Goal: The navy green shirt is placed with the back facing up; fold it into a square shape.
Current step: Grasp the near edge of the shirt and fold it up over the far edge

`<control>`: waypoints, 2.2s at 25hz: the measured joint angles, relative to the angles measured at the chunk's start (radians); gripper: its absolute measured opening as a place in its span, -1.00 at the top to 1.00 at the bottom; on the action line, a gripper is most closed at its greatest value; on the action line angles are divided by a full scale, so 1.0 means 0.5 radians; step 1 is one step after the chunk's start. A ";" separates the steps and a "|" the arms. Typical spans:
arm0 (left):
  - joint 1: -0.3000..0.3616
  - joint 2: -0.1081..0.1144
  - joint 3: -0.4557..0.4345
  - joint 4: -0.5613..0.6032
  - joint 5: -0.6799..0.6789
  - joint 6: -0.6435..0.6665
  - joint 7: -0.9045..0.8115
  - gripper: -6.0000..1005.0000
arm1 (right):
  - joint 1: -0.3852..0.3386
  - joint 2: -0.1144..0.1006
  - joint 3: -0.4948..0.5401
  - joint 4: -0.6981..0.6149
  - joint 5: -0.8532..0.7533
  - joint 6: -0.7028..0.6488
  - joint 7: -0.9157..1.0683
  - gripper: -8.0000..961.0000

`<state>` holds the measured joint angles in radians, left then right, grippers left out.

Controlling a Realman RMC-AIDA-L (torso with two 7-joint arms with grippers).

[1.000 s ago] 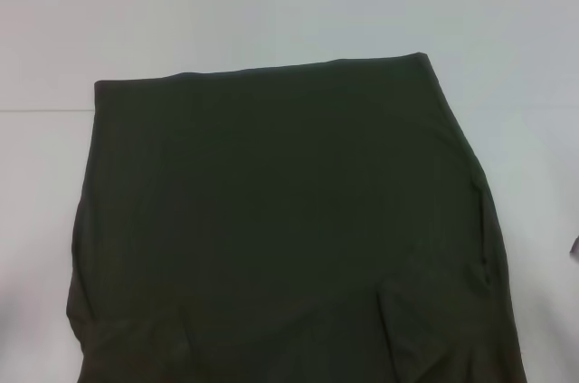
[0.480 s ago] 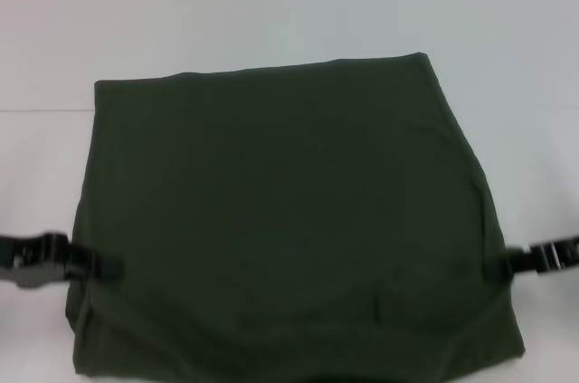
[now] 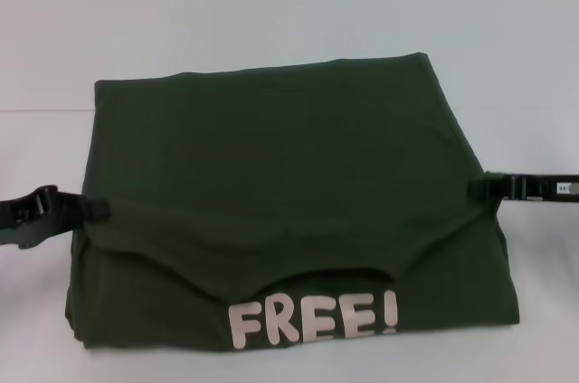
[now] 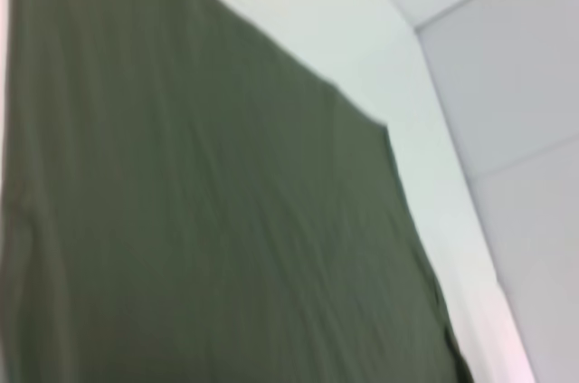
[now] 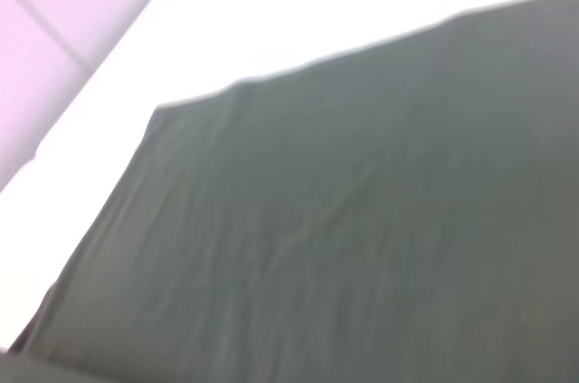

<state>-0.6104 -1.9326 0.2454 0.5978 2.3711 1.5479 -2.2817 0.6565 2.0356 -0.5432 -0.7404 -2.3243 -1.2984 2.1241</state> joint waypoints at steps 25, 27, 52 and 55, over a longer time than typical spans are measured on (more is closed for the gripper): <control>-0.019 -0.237 0.007 0.000 -0.419 -0.527 0.313 0.93 | 0.042 0.101 -0.091 0.104 0.359 0.658 -0.180 0.92; -0.021 -0.259 0.008 -0.007 -0.436 -0.592 0.352 0.93 | 0.046 0.101 -0.102 0.125 0.360 0.680 -0.188 0.92; -0.043 -0.452 0.022 -0.017 -0.705 -1.055 0.788 0.79 | 0.093 0.113 -0.131 0.356 0.511 0.923 -0.444 0.72; -0.036 -0.452 0.022 -0.034 -0.737 -1.084 0.792 0.68 | 0.084 0.112 -0.124 0.361 0.515 0.929 -0.446 0.45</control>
<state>-0.6282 -2.1586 0.2562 0.5806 2.0026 1.0057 -1.8857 0.6984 2.0917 -0.6050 -0.5599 -2.0668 -0.8341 1.9012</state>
